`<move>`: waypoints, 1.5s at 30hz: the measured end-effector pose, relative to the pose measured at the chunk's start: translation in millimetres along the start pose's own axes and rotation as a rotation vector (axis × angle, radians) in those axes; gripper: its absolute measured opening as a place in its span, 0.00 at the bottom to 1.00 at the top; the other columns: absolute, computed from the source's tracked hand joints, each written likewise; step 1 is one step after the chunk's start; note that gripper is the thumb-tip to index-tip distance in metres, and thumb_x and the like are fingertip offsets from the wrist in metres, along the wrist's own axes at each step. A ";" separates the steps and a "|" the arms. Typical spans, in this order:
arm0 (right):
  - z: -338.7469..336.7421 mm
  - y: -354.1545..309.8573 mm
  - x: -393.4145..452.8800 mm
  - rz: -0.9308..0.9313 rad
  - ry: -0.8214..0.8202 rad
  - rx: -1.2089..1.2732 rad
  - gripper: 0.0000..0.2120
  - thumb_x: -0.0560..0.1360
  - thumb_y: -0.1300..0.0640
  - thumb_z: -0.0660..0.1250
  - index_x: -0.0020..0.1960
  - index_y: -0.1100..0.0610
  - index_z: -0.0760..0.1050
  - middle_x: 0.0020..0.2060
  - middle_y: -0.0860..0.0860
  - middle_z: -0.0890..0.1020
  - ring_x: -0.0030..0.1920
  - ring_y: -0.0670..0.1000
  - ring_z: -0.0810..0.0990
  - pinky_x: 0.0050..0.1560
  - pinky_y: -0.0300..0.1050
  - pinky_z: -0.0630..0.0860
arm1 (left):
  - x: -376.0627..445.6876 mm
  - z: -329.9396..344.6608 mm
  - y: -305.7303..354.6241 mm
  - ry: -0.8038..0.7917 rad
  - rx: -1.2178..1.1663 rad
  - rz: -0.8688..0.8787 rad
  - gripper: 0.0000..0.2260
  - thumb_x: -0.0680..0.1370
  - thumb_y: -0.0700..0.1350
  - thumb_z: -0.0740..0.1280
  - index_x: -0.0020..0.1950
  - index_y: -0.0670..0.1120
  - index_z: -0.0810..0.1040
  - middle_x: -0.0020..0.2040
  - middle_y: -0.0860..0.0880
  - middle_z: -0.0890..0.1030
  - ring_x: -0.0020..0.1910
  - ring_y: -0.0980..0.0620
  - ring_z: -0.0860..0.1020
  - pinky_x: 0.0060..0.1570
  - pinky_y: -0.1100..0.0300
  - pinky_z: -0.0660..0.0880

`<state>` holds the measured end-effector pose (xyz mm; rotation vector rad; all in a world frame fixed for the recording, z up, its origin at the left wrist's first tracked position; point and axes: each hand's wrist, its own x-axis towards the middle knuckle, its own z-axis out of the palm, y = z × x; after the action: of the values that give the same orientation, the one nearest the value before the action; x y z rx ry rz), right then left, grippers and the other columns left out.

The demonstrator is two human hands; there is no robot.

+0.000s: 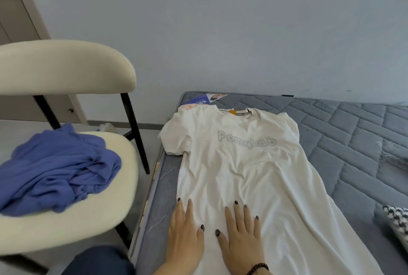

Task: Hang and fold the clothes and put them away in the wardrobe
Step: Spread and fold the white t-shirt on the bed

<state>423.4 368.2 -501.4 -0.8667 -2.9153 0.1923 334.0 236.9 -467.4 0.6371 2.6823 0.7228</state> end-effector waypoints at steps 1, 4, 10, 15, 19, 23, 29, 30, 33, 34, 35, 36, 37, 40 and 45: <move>1.6 -2.7 -13.3 -0.032 0.011 0.020 0.30 0.78 0.37 0.43 0.70 0.52 0.65 0.72 0.51 0.66 0.77 0.51 0.41 0.71 0.53 0.45 | -10.6 -4.6 -1.4 0.007 -0.025 -0.025 0.32 0.82 0.50 0.56 0.78 0.49 0.37 0.78 0.49 0.39 0.77 0.48 0.43 0.74 0.54 0.51; 3.8 -9.2 -50.6 -0.127 0.017 0.119 0.27 0.74 0.36 0.51 0.67 0.48 0.67 0.73 0.49 0.61 0.77 0.47 0.42 0.73 0.49 0.45 | -35.3 -18.9 -8.7 -0.016 -0.151 -0.069 0.35 0.80 0.48 0.60 0.78 0.52 0.40 0.74 0.50 0.53 0.73 0.49 0.56 0.68 0.58 0.59; -18.1 -20.5 -113.1 -0.318 -0.033 0.285 0.23 0.74 0.28 0.44 0.59 0.35 0.68 0.60 0.34 0.73 0.63 0.40 0.72 0.69 0.32 0.47 | -69.9 -30.5 -26.2 -0.339 -0.531 -0.198 0.22 0.74 0.44 0.69 0.66 0.47 0.66 0.55 0.55 0.75 0.54 0.58 0.75 0.53 0.64 0.74; -25.9 -14.2 -133.5 -0.397 -0.122 0.277 0.25 0.74 0.33 0.54 0.70 0.33 0.56 0.62 0.33 0.71 0.68 0.32 0.62 0.69 0.31 0.52 | -98.9 -21.3 -30.0 -0.508 -0.617 -0.130 0.20 0.71 0.42 0.71 0.60 0.51 0.68 0.59 0.52 0.78 0.57 0.56 0.77 0.59 0.58 0.75; -27.1 -13.9 -132.1 -0.347 -0.041 0.476 0.22 0.72 0.48 0.62 0.62 0.29 0.65 0.58 0.28 0.75 0.63 0.30 0.67 0.66 0.35 0.67 | -110.0 -28.7 -34.9 -0.409 -0.618 -0.147 0.07 0.78 0.43 0.67 0.51 0.46 0.70 0.46 0.48 0.82 0.41 0.56 0.79 0.39 0.64 0.75; -42.6 -28.1 -127.9 -0.236 -0.005 0.720 0.24 0.73 0.56 0.68 0.52 0.24 0.71 0.54 0.29 0.77 0.53 0.35 0.77 0.56 0.28 0.71 | -118.0 -46.8 -37.2 -0.305 -0.695 -0.150 0.03 0.80 0.41 0.64 0.51 0.45 0.71 0.36 0.47 0.82 0.30 0.58 0.77 0.29 0.68 0.69; -54.9 -30.7 -118.5 -0.157 -0.133 0.831 0.10 0.72 0.59 0.72 0.46 0.43 0.82 0.48 0.35 0.81 0.52 0.38 0.79 0.54 0.30 0.73 | -120.1 -57.5 -42.3 -0.182 -0.850 -0.206 0.03 0.80 0.41 0.63 0.53 0.43 0.74 0.34 0.47 0.79 0.29 0.57 0.75 0.29 0.68 0.68; -55.2 -28.8 -117.7 -0.149 -0.161 0.803 0.10 0.72 0.59 0.71 0.47 0.44 0.81 0.47 0.33 0.80 0.52 0.37 0.78 0.54 0.29 0.72 | -119.7 -57.3 -42.7 -0.162 -0.866 -0.224 0.03 0.80 0.41 0.63 0.53 0.43 0.74 0.33 0.47 0.79 0.29 0.57 0.74 0.28 0.68 0.68; -52.1 -23.3 -114.0 -0.110 -0.177 0.739 0.10 0.74 0.60 0.69 0.44 0.44 0.80 0.43 0.39 0.82 0.50 0.37 0.77 0.49 0.28 0.71 | -118.9 -58.1 -41.9 -0.149 -0.908 -0.255 0.03 0.80 0.40 0.64 0.53 0.43 0.75 0.35 0.47 0.79 0.29 0.57 0.75 0.28 0.68 0.69; -49.6 -21.4 -112.2 -0.084 -0.170 0.706 0.09 0.75 0.60 0.68 0.42 0.46 0.79 0.39 0.43 0.82 0.46 0.38 0.77 0.45 0.29 0.71 | -119.0 -59.0 -40.5 -0.181 -0.934 -0.244 0.05 0.79 0.39 0.65 0.54 0.44 0.75 0.37 0.46 0.81 0.32 0.57 0.77 0.30 0.68 0.70; -48.9 -20.7 -110.9 -0.059 -0.157 0.687 0.08 0.75 0.59 0.68 0.40 0.49 0.78 0.34 0.44 0.80 0.41 0.40 0.77 0.40 0.31 0.70 | -118.6 -58.6 -39.7 -0.225 -0.955 -0.218 0.08 0.77 0.37 0.66 0.55 0.45 0.75 0.42 0.45 0.82 0.36 0.56 0.79 0.33 0.68 0.72; -47.9 -19.9 -109.5 -0.028 -0.130 0.679 0.10 0.76 0.59 0.67 0.36 0.53 0.75 0.29 0.45 0.76 0.34 0.42 0.74 0.36 0.33 0.68 | -118.5 -57.5 -39.4 -0.270 -0.950 -0.181 0.12 0.75 0.36 0.67 0.57 0.46 0.75 0.46 0.45 0.82 0.40 0.56 0.79 0.37 0.67 0.73; -46.7 -19.2 -108.4 0.002 -0.096 0.698 0.14 0.77 0.59 0.66 0.33 0.55 0.70 0.25 0.44 0.70 0.29 0.43 0.69 0.32 0.34 0.65 | -118.4 -54.5 -39.8 -0.304 -0.894 -0.138 0.17 0.73 0.35 0.68 0.59 0.47 0.73 0.50 0.47 0.81 0.44 0.56 0.78 0.42 0.67 0.73; -43.5 -18.0 -107.6 0.039 -0.064 0.758 0.16 0.76 0.60 0.65 0.31 0.55 0.67 0.23 0.43 0.69 0.27 0.43 0.67 0.31 0.34 0.63 | -120.6 -41.3 -40.0 -0.293 -0.440 0.022 0.27 0.69 0.43 0.72 0.64 0.52 0.65 0.56 0.54 0.69 0.54 0.56 0.70 0.54 0.65 0.71; -32.7 -8.5 -115.8 -0.208 -0.099 0.587 0.07 0.70 0.62 0.64 0.46 0.55 0.80 0.40 0.39 0.77 0.45 0.41 0.75 0.48 0.29 0.68 | -118.7 -39.4 -33.9 -0.069 0.134 0.141 0.17 0.77 0.47 0.64 0.63 0.49 0.64 0.59 0.51 0.68 0.60 0.50 0.68 0.55 0.57 0.68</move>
<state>519.5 300.6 -474.1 -0.4631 -2.7456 1.0270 409.6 137.2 -433.6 0.8763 2.6590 0.5482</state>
